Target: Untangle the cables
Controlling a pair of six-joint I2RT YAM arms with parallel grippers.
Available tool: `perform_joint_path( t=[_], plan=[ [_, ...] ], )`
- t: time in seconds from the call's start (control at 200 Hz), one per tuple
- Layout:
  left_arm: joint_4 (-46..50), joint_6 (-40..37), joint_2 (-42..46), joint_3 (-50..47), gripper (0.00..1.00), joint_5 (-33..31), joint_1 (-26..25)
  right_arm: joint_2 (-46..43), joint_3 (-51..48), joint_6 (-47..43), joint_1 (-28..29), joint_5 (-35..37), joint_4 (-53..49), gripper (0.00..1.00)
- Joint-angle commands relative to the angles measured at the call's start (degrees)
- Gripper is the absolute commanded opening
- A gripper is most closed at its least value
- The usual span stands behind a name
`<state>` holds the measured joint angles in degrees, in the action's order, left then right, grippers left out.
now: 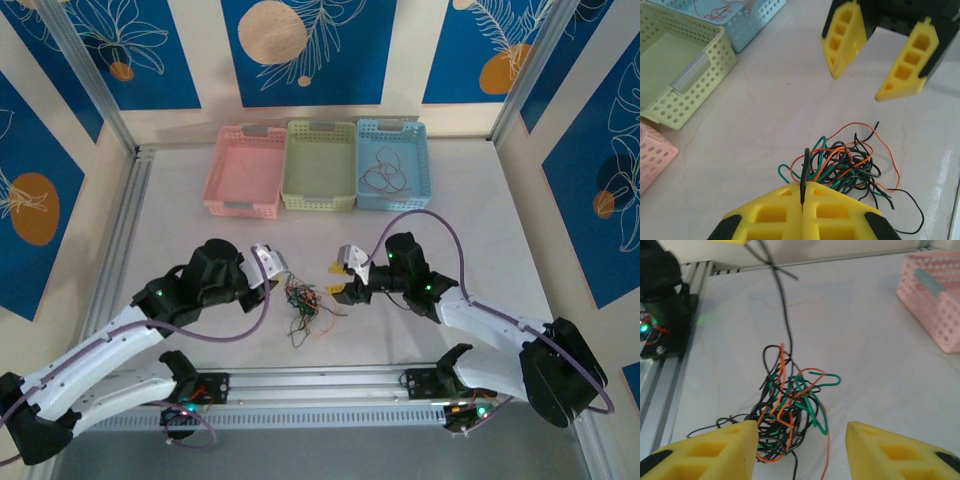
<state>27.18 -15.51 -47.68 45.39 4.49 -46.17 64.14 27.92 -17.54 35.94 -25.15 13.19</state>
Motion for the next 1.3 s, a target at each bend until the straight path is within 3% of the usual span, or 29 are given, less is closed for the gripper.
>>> perform_joint_path(
  t=[0.0, 0.135, 0.275, 0.42, 0.61, 0.795, 1.295],
  plan=[
    [-3.5, -2.1, 2.6, -1.2, 0.00, 1.7, 0.5, 0.8, 0.3, -6.5, 0.7, -3.2, 1.9, 0.50],
    [-10.0, -5.7, 6.2, -3.2, 0.00, 3.7, 0.6, 2.2, 1.9, -9.6, 1.5, 0.6, 0.8, 0.51],
    [-17.9, -8.5, 6.5, -3.4, 0.00, 5.5, 0.7, 1.1, 0.2, -8.4, 0.4, 1.9, 7.4, 0.51],
    [-17.2, -7.8, 3.7, -2.9, 0.00, 7.1, 1.0, 0.0, -2.5, -8.8, -0.3, 3.2, 8.0, 0.51],
    [-18.1, -8.8, 7.2, -6.6, 0.00, 5.2, 1.8, 0.4, -5.9, -9.1, 0.1, 3.6, 11.9, 0.52],
    [-17.4, -9.5, 8.5, -8.6, 0.00, 9.8, 3.2, 4.0, -4.7, -17.0, 3.1, 9.0, 7.2, 0.50],
    [-17.2, -9.1, 8.8, -8.6, 0.00, 10.6, 3.6, 10.3, -5.0, -21.0, 5.3, 12.5, 15.9, 0.51]
  ],
)
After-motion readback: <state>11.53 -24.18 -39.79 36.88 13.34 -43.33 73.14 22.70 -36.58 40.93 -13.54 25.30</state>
